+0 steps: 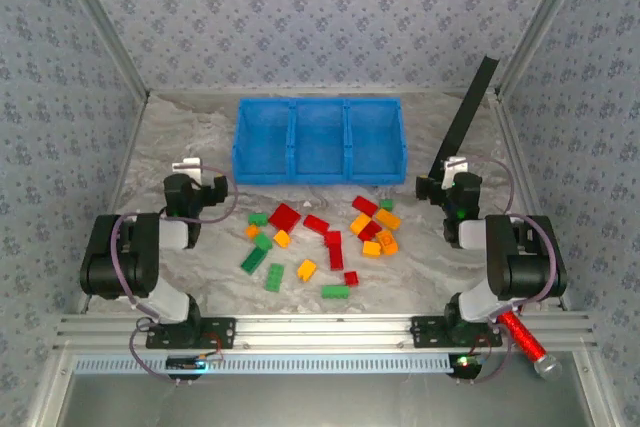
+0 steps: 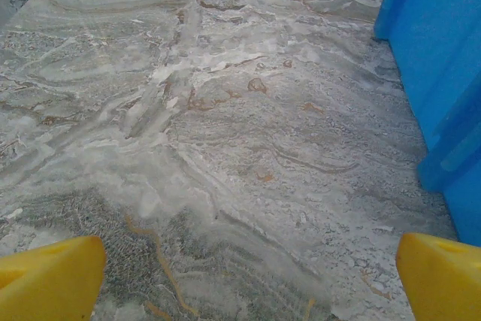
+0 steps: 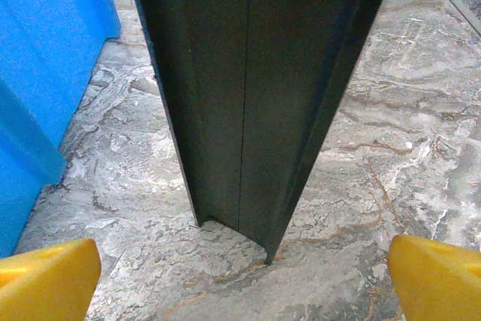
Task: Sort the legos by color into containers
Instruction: Pick up the lego from the bottom-center of the table.
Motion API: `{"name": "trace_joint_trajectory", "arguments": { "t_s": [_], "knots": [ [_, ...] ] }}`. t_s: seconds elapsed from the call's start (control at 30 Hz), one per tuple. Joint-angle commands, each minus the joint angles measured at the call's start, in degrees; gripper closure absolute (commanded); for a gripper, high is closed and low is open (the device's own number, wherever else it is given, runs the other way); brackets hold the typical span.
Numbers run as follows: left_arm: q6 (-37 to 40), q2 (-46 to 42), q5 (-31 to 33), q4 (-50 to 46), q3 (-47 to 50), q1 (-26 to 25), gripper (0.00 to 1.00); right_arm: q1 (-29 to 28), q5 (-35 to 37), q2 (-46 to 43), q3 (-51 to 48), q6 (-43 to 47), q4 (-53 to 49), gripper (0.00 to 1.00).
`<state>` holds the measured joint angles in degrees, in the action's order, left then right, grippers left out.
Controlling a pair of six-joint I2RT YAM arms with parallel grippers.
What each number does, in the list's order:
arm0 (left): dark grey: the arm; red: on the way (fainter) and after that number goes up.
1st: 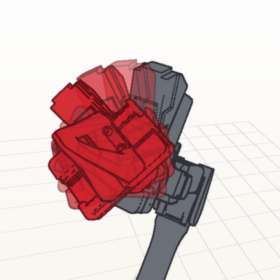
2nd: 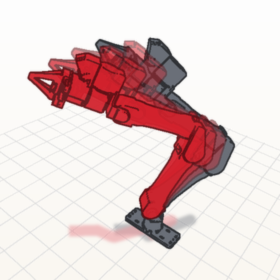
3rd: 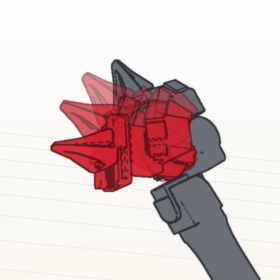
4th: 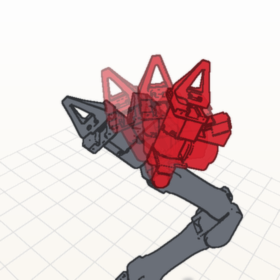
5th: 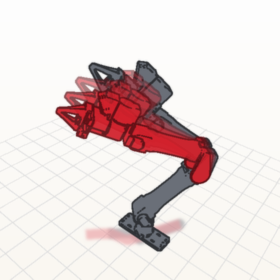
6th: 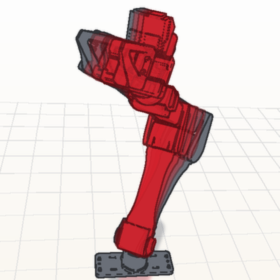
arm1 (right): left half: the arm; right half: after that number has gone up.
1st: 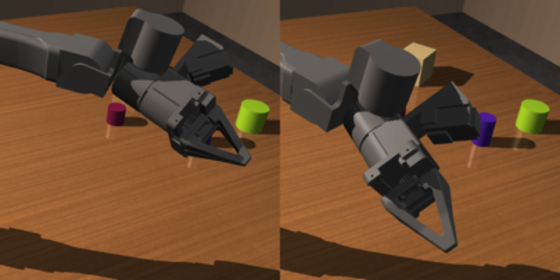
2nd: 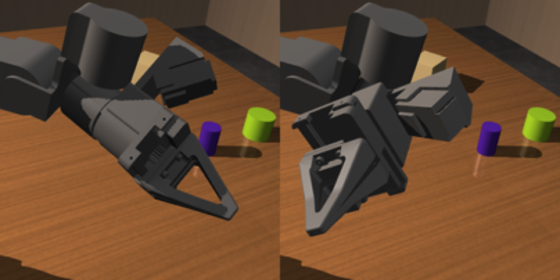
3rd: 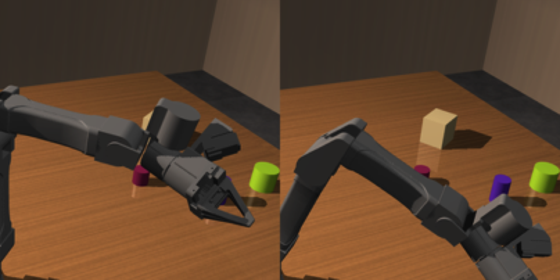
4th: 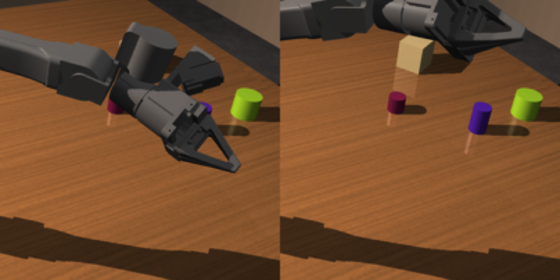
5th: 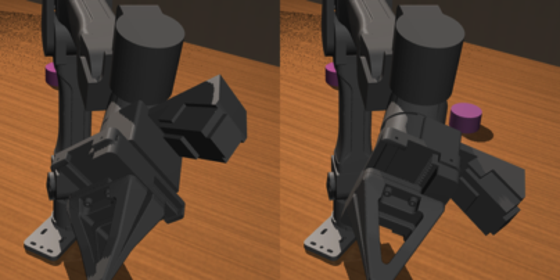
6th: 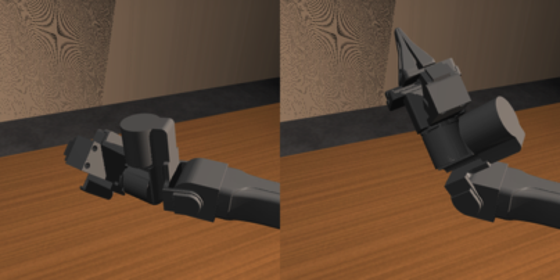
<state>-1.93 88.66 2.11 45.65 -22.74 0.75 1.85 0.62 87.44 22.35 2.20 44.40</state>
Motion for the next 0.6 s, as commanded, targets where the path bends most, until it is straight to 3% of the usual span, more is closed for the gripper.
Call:
{"name": "trace_joint_trajectory", "arguments": {
  "t_s": [0.0, 0.57],
  "knots": [
    [0.72, -0.76, -1.23, 0.49, -1.16, 0.38, 0.01, -0.09, 0.56, -0.60, 1.18, -0.33, -0.19, 0.00],
    [0.71, -0.77, -1.23, 0.49, -1.16, 0.33, 0.01, 0.30, -0.25, -0.60, 1.14, -0.53, -0.19, 0.00]
  ]
}}
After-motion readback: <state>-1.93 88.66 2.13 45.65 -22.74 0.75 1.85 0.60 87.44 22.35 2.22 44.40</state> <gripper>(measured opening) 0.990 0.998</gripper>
